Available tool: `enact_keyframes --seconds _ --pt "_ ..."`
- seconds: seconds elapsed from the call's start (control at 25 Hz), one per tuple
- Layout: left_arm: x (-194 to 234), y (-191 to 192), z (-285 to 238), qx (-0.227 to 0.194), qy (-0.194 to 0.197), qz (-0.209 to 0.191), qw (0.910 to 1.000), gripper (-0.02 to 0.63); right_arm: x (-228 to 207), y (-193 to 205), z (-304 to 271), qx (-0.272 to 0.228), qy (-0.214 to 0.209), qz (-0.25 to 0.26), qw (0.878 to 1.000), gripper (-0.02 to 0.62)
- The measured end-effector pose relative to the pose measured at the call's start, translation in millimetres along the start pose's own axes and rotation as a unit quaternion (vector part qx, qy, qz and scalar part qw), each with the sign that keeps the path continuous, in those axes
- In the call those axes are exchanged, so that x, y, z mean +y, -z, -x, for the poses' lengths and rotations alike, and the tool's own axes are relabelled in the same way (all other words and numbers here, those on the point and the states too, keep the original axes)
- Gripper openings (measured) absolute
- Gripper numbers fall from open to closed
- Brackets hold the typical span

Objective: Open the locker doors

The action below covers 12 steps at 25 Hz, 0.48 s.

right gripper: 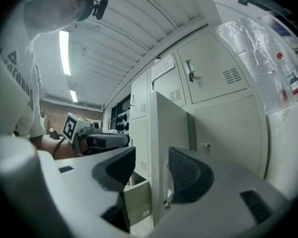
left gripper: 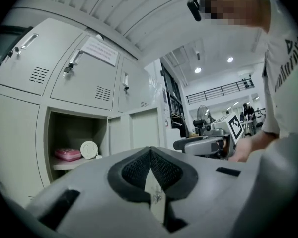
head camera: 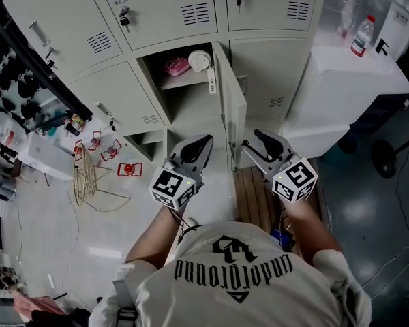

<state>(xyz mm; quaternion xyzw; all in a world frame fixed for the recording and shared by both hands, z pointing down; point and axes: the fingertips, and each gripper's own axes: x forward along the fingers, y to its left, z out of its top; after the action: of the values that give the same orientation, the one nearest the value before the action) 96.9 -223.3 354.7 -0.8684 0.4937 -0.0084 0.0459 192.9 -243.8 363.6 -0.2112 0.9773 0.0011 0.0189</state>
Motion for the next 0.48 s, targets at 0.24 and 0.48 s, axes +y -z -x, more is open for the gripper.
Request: enact_keyframes --seconds 0.24,0.48 --pt "-1 -72 1 -0.044 0.013 0.011 0.9989 0.008 9 -75 11 -0.035 -0.019 0.032 0.999 0.218" --pt "0 -133 -10 -0.064 0.032 -0.043 0.9965 0.008 4 -147 11 -0.051 -0.011 0.082 0.995 0.218"
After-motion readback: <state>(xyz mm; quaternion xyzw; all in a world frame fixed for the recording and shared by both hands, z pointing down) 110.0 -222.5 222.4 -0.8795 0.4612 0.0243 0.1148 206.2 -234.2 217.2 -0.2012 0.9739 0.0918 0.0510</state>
